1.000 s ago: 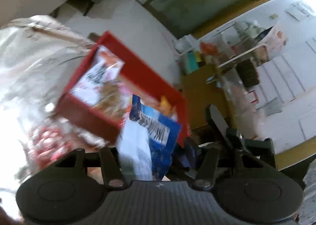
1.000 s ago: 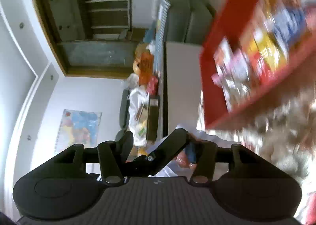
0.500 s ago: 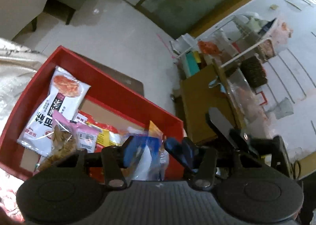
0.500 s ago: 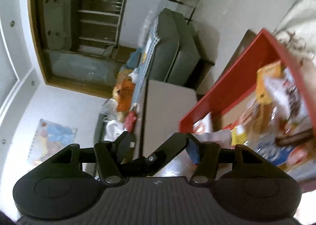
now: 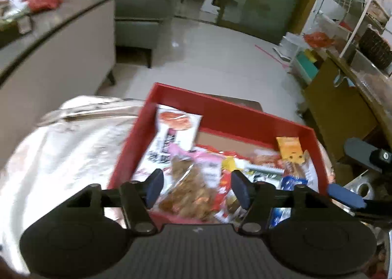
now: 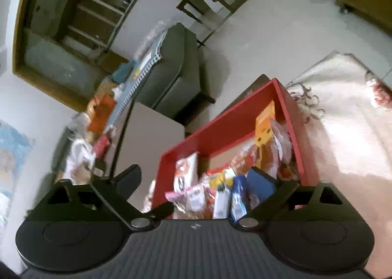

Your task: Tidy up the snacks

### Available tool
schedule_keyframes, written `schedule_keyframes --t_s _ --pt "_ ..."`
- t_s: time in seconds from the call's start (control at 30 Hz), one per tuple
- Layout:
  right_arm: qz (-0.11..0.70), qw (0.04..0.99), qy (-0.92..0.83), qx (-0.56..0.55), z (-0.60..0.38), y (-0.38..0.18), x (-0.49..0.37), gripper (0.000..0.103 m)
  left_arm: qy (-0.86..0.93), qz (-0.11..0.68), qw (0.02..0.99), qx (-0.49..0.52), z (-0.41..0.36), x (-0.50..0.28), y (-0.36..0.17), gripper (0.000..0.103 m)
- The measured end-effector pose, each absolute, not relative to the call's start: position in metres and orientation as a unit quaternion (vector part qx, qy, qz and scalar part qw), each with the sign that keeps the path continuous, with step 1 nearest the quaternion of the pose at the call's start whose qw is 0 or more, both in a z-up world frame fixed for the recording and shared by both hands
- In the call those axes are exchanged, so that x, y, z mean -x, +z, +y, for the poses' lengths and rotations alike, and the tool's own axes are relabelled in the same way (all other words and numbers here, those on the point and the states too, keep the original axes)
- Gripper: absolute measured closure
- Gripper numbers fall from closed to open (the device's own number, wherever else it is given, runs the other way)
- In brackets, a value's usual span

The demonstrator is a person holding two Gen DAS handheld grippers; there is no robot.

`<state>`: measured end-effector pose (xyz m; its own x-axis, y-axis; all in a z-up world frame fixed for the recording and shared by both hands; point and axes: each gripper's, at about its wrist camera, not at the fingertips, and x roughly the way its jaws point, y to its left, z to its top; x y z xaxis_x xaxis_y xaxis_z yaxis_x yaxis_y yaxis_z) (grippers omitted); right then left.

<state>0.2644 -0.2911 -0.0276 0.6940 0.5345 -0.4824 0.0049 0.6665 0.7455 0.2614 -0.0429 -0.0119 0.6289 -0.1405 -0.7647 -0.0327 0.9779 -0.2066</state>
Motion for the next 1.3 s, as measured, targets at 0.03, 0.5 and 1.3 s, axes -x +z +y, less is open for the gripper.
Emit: schedule_keyframes --t_s 0.03,0.5,1.3 --pt "0.361 0.845 0.152 -0.364 -0.287 -0.025 -0.259 0.001 -0.027 0.426 0.899 0.095 -0.041 -0.253 -0.009 0.042" --pt "0.379 0.896 0.097 -0.209 -0.244 0.011 -0.156 0.000 -0.011 0.385 0.922 0.049 -0.029 -0.158 0.029 0.017" --pt "0.387 0.899 0.104 -0.174 -0.224 0.021 -0.088 0.000 -0.005 0.347 0.938 0.011 -0.039 -0.087 0.036 0.003"
